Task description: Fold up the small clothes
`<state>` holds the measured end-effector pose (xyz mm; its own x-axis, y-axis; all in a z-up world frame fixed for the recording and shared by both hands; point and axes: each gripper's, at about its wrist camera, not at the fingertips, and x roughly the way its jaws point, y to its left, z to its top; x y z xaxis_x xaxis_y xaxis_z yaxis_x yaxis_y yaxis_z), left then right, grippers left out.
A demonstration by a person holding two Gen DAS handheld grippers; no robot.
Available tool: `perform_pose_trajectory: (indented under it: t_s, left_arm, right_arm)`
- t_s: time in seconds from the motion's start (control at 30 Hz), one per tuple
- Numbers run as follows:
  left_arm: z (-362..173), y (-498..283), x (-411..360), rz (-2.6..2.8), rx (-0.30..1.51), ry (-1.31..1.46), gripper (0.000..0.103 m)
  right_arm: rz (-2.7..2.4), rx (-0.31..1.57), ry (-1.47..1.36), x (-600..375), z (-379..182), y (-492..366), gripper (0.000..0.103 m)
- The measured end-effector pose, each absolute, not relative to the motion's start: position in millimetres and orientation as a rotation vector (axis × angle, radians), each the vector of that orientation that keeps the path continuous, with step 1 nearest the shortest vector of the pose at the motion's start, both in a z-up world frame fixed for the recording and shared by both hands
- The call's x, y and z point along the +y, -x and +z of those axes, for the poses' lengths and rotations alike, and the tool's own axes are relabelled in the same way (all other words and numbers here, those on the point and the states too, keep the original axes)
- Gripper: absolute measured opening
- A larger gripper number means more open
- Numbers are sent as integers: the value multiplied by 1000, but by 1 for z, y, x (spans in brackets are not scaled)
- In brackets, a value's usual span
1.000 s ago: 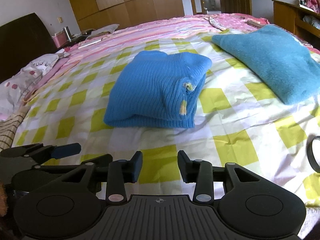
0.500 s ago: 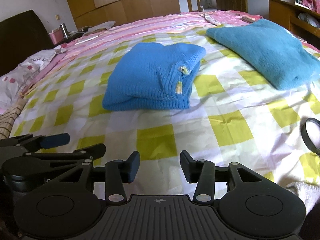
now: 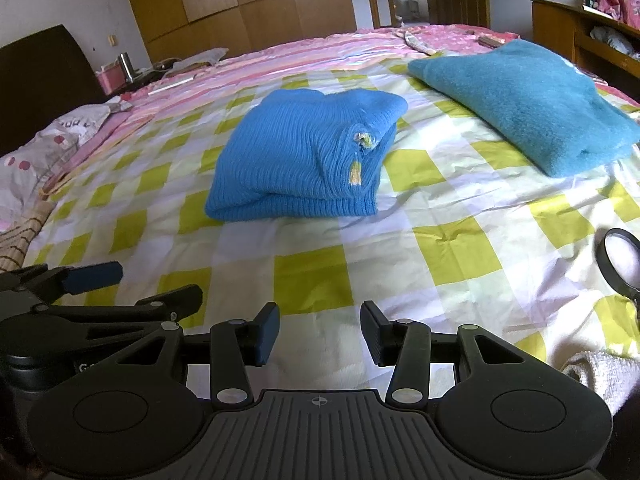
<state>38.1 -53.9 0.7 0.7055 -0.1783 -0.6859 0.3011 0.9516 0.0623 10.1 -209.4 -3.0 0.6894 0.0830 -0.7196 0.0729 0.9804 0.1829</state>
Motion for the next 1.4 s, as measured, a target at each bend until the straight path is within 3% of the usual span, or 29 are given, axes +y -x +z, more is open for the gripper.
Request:
perform_pose_trajectory:
  t_s: [1.4]
  left_arm:
    - [0,-35,-53,-250,733,-169,85]
  right_arm:
    - [1,809,-210,-208,-4,-6,44]
